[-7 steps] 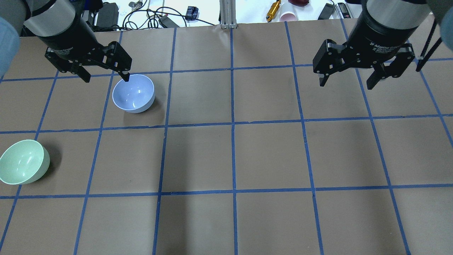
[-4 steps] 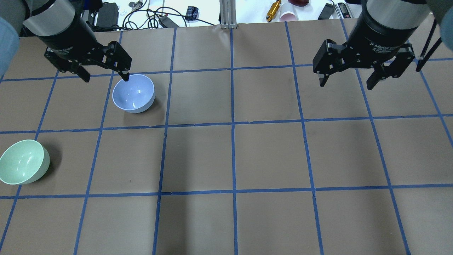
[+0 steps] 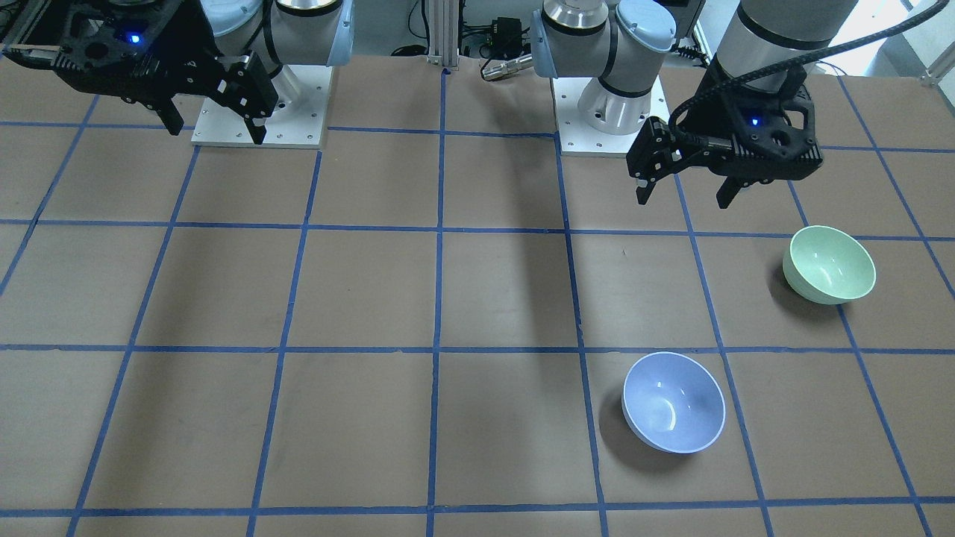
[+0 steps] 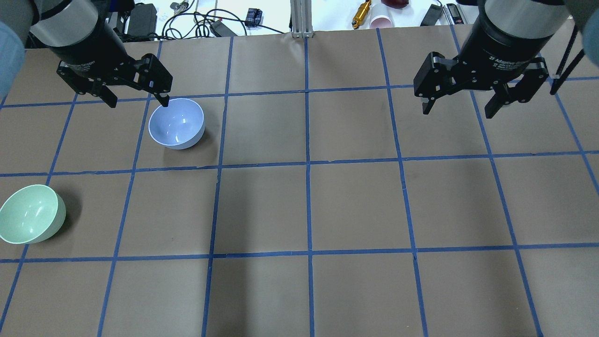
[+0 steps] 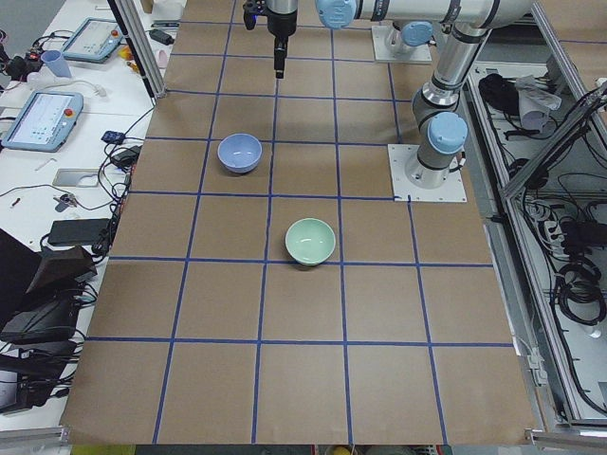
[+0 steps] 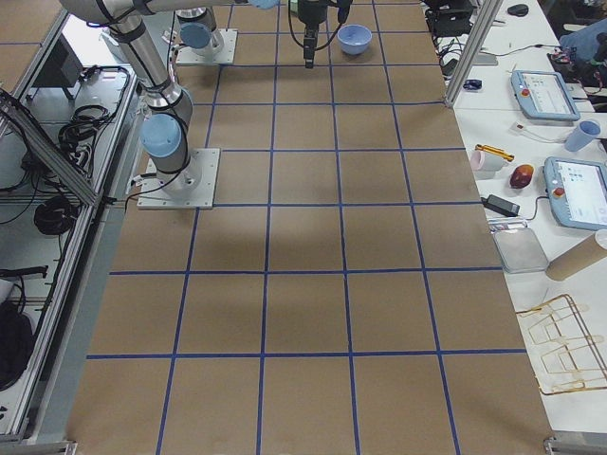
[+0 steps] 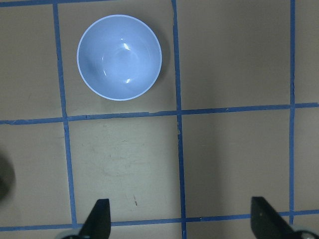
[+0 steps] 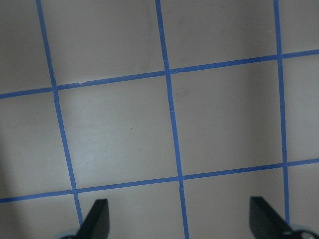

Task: Stack green bowl on blue bowl

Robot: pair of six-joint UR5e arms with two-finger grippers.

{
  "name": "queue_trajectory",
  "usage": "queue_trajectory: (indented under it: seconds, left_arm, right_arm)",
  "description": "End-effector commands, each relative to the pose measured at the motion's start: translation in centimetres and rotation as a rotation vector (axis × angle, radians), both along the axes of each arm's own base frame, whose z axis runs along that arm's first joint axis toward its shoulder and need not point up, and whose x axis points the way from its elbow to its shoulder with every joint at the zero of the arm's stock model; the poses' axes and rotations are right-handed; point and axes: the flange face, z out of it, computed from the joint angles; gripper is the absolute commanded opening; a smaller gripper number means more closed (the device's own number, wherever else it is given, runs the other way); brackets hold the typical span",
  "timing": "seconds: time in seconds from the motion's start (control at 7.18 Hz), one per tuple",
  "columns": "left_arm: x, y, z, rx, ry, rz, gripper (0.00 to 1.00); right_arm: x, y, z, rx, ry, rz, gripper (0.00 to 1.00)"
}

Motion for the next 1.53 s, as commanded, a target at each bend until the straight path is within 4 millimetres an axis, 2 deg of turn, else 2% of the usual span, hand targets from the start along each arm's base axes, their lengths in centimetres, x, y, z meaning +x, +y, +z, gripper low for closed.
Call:
queue_trajectory:
  seconds: [0.0, 0.42, 0.56, 0.7, 0.84, 0.98, 1.25, 1.39]
  left_arm:
    - [0.0, 0.0, 0.0, -0.001, 0.000, 0.004, 1.00]
    - [0.5, -0.1, 0.3, -0.005, -0.007, 0.003, 1.00]
    - [2.4, -0.4, -0.4, 0.010, -0.013, 0.014, 1.00]
    - [6.2, -0.6, -0.9, 0.031, -0.012, 0.032, 1.00]
    - [11.3, -0.7, -1.6, 0.043, -0.002, 0.056, 1.00]
    - [15.4, -0.3, -2.7, 0.062, 0.011, 0.067, 1.00]
    - [20.5, 0.4, -4.1, 0.089, 0.019, 0.114, 1.00]
    - [24.1, 1.1, -5.2, 0.109, 0.034, 0.152, 1.00]
  right_arm:
    - [0.0, 0.0, 0.0, 0.000, 0.000, 0.000, 1.00]
    - [0.0, 0.0, 0.0, 0.000, 0.000, 0.000, 1.00]
    - [0.0, 0.0, 0.0, 0.000, 0.000, 0.000, 1.00]
    - [0.0, 0.0, 0.0, 0.000, 0.000, 0.000, 1.00]
    - [0.0, 0.0, 0.0, 0.000, 0.000, 0.000, 1.00]
    - [0.0, 0.0, 0.0, -0.002, 0.000, 0.000, 1.00]
    - [0.0, 0.0, 0.0, -0.002, 0.000, 0.000, 1.00]
    - [0.0, 0.0, 0.0, 0.001, 0.000, 0.000, 1.00]
